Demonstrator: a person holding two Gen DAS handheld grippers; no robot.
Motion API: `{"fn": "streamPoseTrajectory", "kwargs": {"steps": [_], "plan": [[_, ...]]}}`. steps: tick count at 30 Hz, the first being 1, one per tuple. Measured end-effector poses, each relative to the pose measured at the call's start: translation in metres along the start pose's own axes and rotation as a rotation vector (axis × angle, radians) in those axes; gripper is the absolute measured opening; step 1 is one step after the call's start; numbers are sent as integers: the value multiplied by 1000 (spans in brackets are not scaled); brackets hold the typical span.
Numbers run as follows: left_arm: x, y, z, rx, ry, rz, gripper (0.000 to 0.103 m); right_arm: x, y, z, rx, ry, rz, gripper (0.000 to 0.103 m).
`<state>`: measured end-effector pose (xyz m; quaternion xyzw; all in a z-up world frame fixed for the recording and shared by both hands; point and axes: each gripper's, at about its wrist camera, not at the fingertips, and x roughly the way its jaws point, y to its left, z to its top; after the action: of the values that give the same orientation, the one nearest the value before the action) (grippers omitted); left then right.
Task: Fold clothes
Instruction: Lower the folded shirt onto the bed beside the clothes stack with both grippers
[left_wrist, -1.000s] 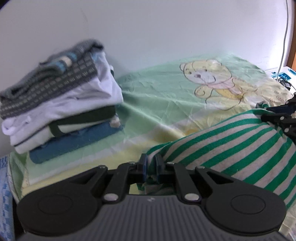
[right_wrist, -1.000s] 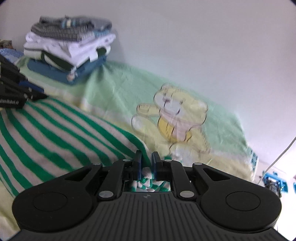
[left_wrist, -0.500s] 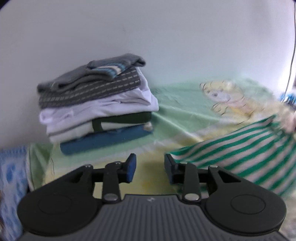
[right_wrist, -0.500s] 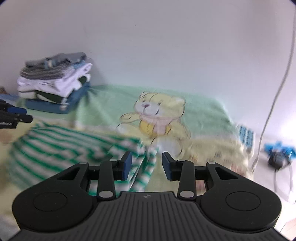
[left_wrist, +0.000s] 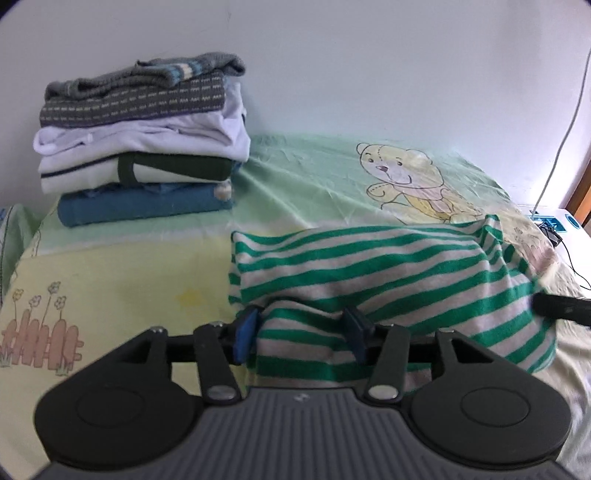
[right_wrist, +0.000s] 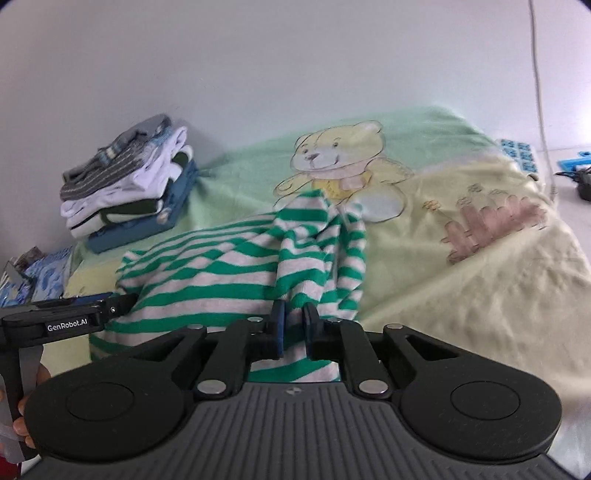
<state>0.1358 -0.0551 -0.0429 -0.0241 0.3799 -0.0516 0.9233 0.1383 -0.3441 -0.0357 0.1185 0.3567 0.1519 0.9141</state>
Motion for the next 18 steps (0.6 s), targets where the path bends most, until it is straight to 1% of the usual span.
{"fn": "streamPoseTrajectory", "kwargs": {"steps": [1,2,3,4,6,7,8,9,10,11,12,13,14,15,18], "plan": [[3,1,2,1,5,-1,62,-5,-2,0,6,-13,-9,6],[6,1,2,2,8,2,70,-4,-4,-1,7,-13,-27,6],[10,2,1,-7,12,7,72,-1,-7,-4,4,-2,-52,5],[13,3,-1,-14,15,9,74,5,-11,-7,6,14,-86,1],[14,4,-3,-17,12,7,73,19,-22,-13,44,67,-140,0],[11,4,-3,-5,3,9,73,18,-26,-13,77,63,-133,0],[7,5,-3,0,-9,9,73,13,-30,-13,118,37,-106,0],[3,7,-2,2,-20,8,73,5,-31,-10,130,-1,-96,4],[-2,11,-1,-10,-33,5,73,-4,-29,-6,123,-46,-98,13],[-5,15,2,-31,-48,2,73,-10,-26,-1,108,-86,-93,16],[-7,19,4,-49,-61,2,73,-13,-22,5,88,-112,-75,20],[-6,21,6,-58,-62,12,72,-13,-17,10,72,-121,-51,29],[-4,23,8,-67,-63,23,71,-10,-13,15,59,-123,-27,34],[-2,25,10,-75,-61,31,71,-5,-7,19,41,-121,-12,42],[12,23,12,-82,-25,22,73,21,14,27,-24,-102,1,42]]}}
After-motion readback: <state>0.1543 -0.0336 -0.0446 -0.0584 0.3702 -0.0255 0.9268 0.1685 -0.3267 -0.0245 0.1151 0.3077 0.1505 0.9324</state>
